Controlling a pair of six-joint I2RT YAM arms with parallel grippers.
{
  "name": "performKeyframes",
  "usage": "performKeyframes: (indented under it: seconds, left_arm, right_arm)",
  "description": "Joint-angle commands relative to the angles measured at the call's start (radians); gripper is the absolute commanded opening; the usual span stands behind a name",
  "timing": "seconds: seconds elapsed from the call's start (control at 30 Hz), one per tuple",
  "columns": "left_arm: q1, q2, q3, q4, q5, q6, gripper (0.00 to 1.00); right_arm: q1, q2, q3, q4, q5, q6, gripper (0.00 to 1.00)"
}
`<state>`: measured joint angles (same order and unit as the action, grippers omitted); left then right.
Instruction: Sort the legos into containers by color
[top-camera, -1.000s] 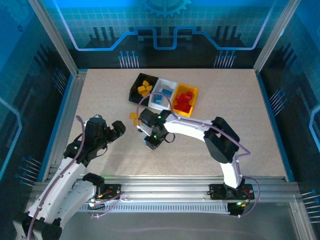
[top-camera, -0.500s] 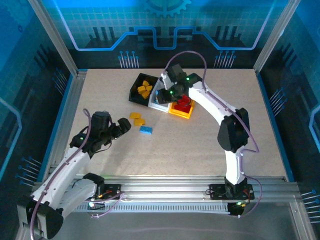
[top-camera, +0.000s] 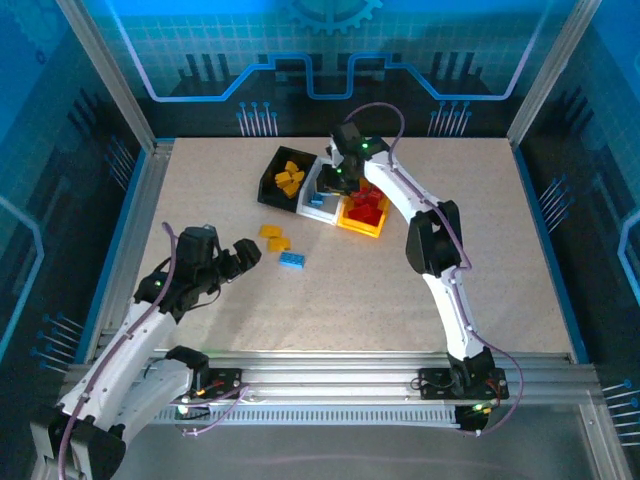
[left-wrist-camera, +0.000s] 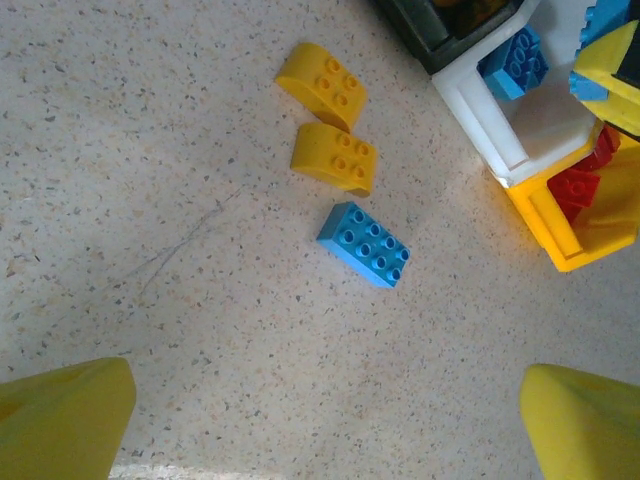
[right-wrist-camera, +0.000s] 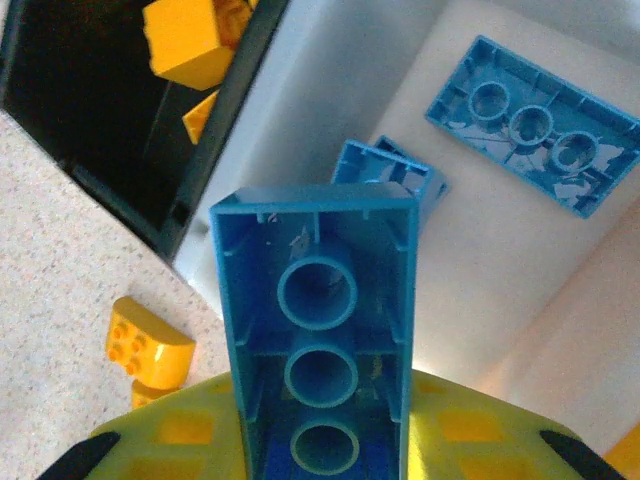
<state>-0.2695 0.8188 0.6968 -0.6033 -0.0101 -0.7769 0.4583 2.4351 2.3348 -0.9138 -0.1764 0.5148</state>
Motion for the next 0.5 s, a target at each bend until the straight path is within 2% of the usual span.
performKeyframes:
  seconds: [0.0,0.1,0.33,0.47]
  left_arm:
    - [0.011,-0.009,-0.02,-0.029,0.019,0.017,0.99]
    - [0.01,-0.007,-0.019,-0.026,0.019,0.023,0.99]
    - [0.021,0.013,-0.004,-0.016,0.022,0.044,0.99]
    - [0.027,0.026,-0.001,-0.002,0.028,0.048,0.99]
  right_arm:
    - [-0.017,0.012,0.044,-0.027,-0.011,0.042,0.33]
    - [-0.018,0.008,0.039,-0.03,-0.008,0.042,0.42]
    - [-0.007,-0.081,-0.008,-0.025,0.011,0.014,0.49]
    - [0.027,-0.199,-0.11,0.01,-0.007,-0.114,0.54]
